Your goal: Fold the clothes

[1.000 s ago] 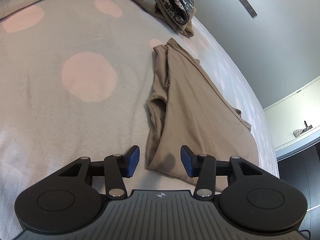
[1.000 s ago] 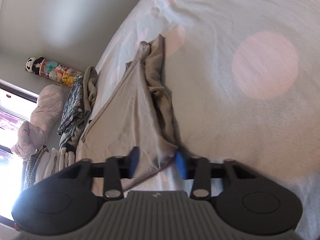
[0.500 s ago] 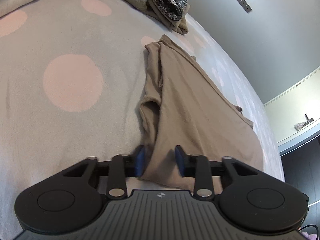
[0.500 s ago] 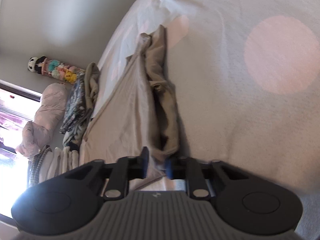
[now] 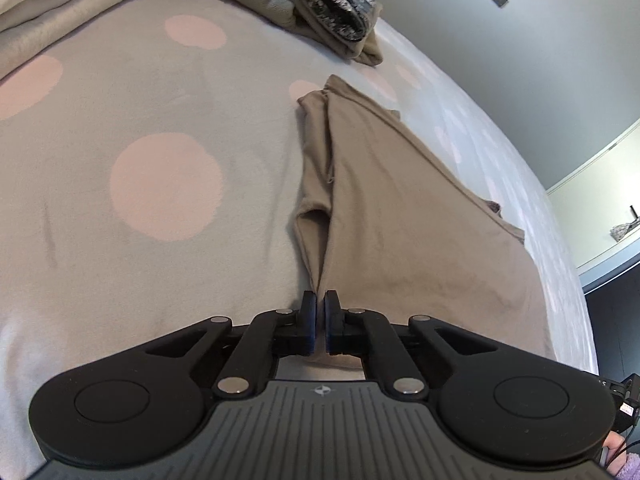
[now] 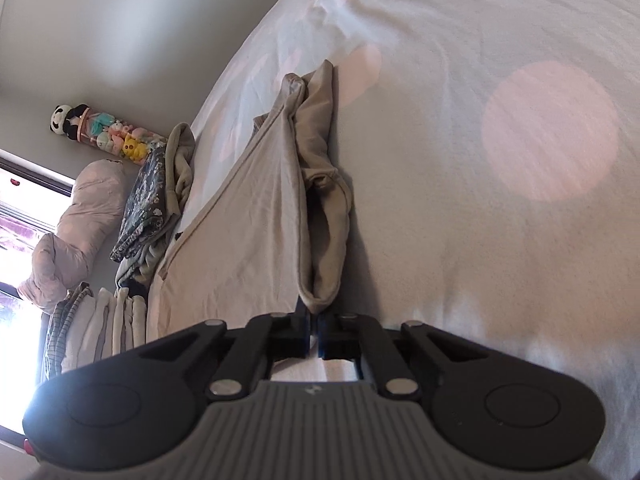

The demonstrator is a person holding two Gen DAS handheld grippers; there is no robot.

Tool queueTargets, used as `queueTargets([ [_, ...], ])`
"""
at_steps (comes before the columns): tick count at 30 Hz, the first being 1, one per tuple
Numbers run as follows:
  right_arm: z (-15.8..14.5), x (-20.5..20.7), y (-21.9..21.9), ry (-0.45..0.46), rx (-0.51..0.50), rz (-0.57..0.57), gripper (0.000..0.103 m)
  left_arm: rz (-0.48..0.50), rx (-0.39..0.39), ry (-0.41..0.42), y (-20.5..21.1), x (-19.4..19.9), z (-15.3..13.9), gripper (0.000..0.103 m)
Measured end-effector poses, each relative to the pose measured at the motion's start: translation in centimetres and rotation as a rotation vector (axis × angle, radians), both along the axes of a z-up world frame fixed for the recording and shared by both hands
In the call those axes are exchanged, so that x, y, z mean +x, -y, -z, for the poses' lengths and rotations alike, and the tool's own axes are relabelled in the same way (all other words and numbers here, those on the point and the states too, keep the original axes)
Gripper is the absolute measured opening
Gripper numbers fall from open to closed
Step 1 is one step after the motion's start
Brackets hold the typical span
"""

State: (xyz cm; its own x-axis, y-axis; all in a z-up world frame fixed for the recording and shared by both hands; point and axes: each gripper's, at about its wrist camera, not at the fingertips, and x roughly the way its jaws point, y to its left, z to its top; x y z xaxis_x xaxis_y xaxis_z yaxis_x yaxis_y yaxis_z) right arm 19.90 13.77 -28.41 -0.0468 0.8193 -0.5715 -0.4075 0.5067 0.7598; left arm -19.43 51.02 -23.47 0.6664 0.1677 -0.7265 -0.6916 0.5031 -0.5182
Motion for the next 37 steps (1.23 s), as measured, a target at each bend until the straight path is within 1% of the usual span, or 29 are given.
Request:
queueTargets([
  [3, 0.0, 0.1, -0.2, 0.033, -0.032, -0.002, 0.005, 0.01, 0.009, -0.03, -0.1, 0.3, 0.1, 0.002],
  [5, -0.3, 0.0, -0.2, 0.059, -0.035, -0.006, 0.009, 0.017, 0.016, -0.036, -0.2, 0.4, 0.0, 0.003],
  [7, -1.1, 0.0, 0.2, 0.107, -0.025, 0.01, 0.023, 0.02, 0.044, -0.036, 0.0, 0.3, -0.7, 0.006],
  [8, -1.5, 0.1, 0.4, 0.131, -0.019, 0.022, 0.044, 0.021, 0.061, -0.034, 0.0, 0.1, -1.1, 0.006],
  [9, -1.8, 0.2, 0.6, 0.154, -0.008, 0.039, 0.058, 0.021, 0.08, -0.032, 0.1, 0.0, -1.5, 0.011],
  [10, -2.1, 0.4, 0.6, 0.17, 0.0, 0.051, 0.06, 0.018, 0.104, -0.032, 0.1, -0.1, -2.0, 0.016],
  [12, -2.2, 0.9, 0.3, 0.199, 0.002, 0.061, 0.061, 0.014, 0.137, -0.024, 0.0, 0.0, -2.5, 0.038],
  [13, -2.3, 1.2, 0.0, 0.211, 0.004, 0.065, 0.061, 0.012, 0.153, -0.02, -0.1, 0.1, -2.7, 0.041],
  [18, -3.1, 3.4, -2.1, 0.243, 0.027, 0.051, 0.061, 0.036, 0.189, -0.019, -1.7, 2.4, -4.2, 0.042],
  [21, -3.1, 5.5, -4.0, 0.215, 0.02, 0.054, 0.061, 0.05, 0.207, -0.014, -3.1, 4.5, -4.7, 0.042],
  [23, -3.0, 6.9, -5.6, 0.205, 0.02, 0.051, 0.061, 0.053, 0.207, -0.011, -3.9, 5.8, -4.4, 0.042],
  [26, -2.9, 8.7, -7.7, 0.192, 0.009, 0.036, 0.061, 0.057, 0.228, -0.025, -4.8, 6.8, -3.4, 0.043],
  [31, -2.4, 11.2, -11.1, 0.173, -0.017, 0.007, 0.061, 0.082, 0.222, -0.065, -6.3, 7.6, -1.6, 0.043],
  [34, -2.1, 12.4, -12.8, 0.166, -0.023, 0.005, 0.06, 0.105, 0.228, -0.068, -6.8, 7.7, -0.8, 0.043],
  [36, -1.9, 12.9, -13.7, 0.165, -0.038, 0.007, 0.055, 0.123, 0.23, -0.059, -7.1, 7.6, -0.5, 0.043],
  [37, -1.8, 13.1, -14.1, 0.166, -0.049, 0.008, 0.046, 0.128, 0.228, -0.052, -7.2, 7.5, -0.4, 0.043],
])
